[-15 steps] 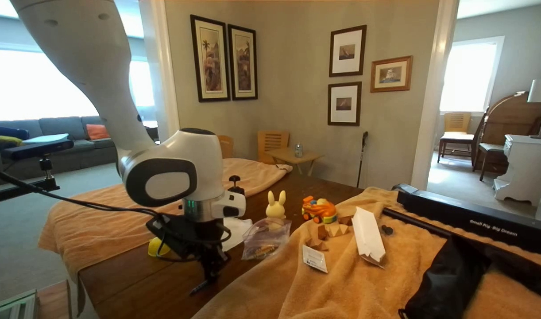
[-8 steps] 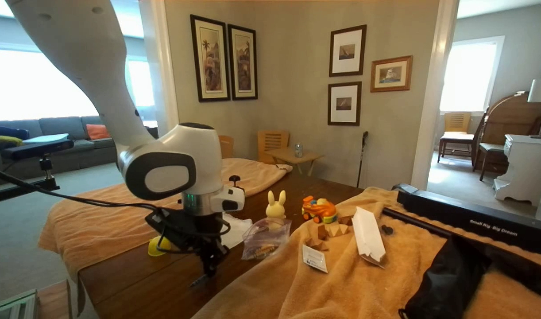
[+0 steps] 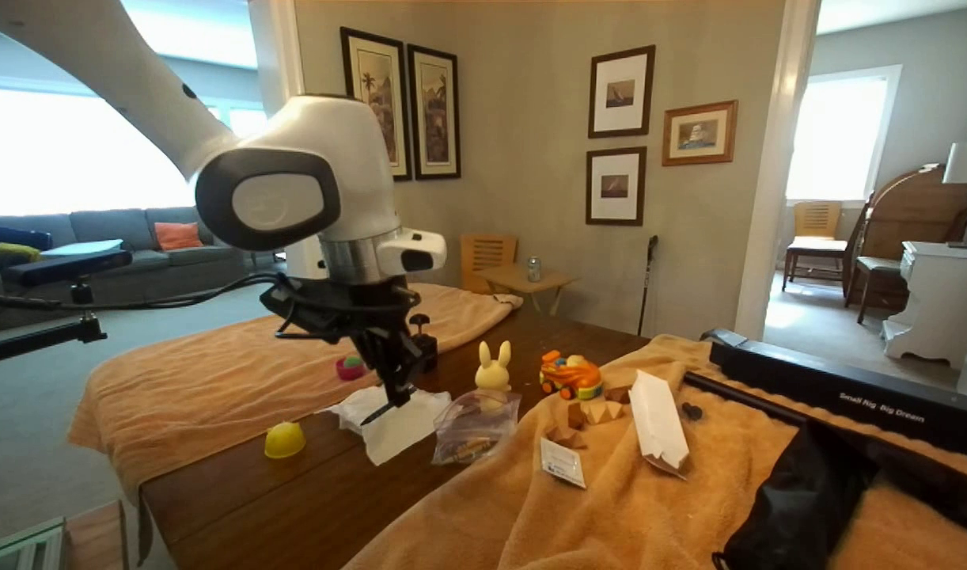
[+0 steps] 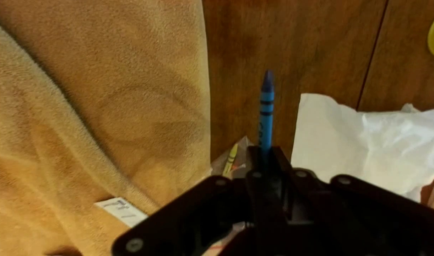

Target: Pick up the crayon and put it into the clear plastic bag

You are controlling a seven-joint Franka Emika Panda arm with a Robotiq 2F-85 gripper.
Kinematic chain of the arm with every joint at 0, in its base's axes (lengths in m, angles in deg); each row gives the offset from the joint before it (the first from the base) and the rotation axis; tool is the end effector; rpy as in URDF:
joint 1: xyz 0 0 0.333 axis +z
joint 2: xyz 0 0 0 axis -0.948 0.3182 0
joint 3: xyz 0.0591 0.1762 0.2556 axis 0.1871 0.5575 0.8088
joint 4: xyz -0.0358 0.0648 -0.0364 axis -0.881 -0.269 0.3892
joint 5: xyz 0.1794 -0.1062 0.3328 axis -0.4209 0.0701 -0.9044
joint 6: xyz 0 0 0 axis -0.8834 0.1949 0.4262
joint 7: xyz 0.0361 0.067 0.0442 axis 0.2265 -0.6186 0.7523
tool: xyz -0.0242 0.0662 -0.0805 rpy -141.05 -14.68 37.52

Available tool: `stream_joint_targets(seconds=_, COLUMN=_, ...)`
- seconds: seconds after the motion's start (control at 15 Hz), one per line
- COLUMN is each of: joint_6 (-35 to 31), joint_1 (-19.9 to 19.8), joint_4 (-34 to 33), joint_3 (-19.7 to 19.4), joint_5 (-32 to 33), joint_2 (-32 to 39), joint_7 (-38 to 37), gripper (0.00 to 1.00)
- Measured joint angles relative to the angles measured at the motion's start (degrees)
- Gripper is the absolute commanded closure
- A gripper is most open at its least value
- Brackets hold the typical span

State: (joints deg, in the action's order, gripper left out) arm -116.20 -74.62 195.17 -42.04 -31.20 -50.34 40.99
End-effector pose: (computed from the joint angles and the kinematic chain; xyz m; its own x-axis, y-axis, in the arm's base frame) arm 0.4103 -0.0288 0.3212 0.9778 0.1122 0.1770 0.1153 -0.9933 -0.0070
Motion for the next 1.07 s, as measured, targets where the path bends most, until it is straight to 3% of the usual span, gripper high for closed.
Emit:
stream_joint_targets(seconds=0.53, joint_6=-0.45, joint_1=-0.48, joint_4=-5.08, joint_3=-6.97, joint_5=-0.09, joint_2=0.56, joint_7=0.00, gripper=0.98)
stream_joint_targets(seconds=1.07, joint_6=-6.21, joint_1=1.18, joint_4=-10.07, joint_3=-7.26, joint_5=-4.75, joint_2=9.39, joint_7=0.00, gripper=0.98)
